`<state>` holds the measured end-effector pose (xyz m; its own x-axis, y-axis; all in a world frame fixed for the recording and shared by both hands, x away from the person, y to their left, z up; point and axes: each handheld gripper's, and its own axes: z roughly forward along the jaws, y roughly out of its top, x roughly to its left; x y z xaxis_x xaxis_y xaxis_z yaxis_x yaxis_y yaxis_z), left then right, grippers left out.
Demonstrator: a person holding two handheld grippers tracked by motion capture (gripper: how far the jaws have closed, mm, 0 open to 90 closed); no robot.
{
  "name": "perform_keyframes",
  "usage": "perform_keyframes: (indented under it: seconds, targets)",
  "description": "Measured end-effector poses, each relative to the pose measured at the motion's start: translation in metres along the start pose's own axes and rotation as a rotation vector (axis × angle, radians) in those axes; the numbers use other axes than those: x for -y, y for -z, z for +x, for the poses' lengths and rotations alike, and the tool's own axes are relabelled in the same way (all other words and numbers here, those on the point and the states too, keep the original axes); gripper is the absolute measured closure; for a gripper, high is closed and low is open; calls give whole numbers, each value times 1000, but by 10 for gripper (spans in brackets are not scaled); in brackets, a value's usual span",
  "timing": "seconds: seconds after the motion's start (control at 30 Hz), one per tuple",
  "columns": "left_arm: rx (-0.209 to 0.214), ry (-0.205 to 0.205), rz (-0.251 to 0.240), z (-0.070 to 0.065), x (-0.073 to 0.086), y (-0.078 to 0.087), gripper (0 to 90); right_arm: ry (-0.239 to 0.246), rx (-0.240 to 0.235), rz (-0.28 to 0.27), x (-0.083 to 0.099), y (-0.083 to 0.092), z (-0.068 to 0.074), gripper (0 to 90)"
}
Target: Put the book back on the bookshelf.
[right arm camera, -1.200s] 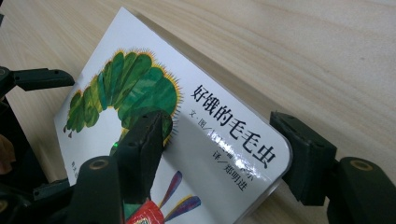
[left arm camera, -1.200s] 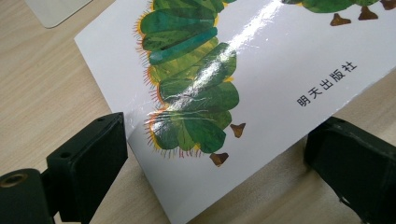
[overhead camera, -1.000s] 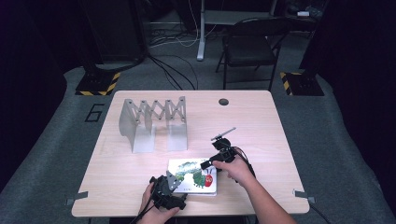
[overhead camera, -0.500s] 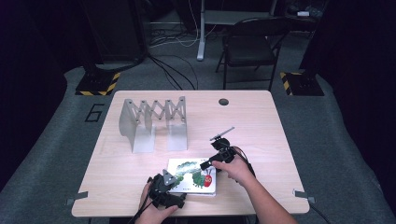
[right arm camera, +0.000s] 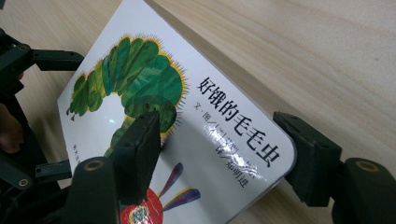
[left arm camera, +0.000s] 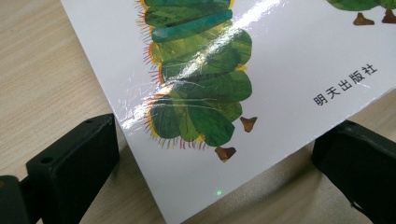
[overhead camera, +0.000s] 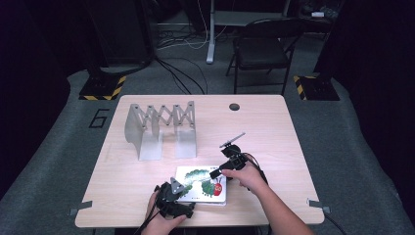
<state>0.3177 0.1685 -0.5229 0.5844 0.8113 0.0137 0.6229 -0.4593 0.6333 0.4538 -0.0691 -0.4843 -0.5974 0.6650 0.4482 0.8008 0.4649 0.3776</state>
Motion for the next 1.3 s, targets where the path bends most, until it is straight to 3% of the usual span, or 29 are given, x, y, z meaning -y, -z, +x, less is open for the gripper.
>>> perform_keyframes:
  seconds: [0.1, 0.3, 0.53, 1.3]
  targets:
    - [-6, 1, 1, 0, 0, 0, 4, -7, -10, 3, 0, 1, -2, 370]
    - [-8, 5, 9, -1, 0, 0, 1, 33, -17, 15, -2, 4, -2, 387]
    - [-8, 12, 1, -1, -1, -1, 0, 54, -48, -14, -1, 9, -6, 445]
    - [-1, 2, 14, 2, -2, 0, 12, 68, -98, -28, -8, 22, -4, 550]
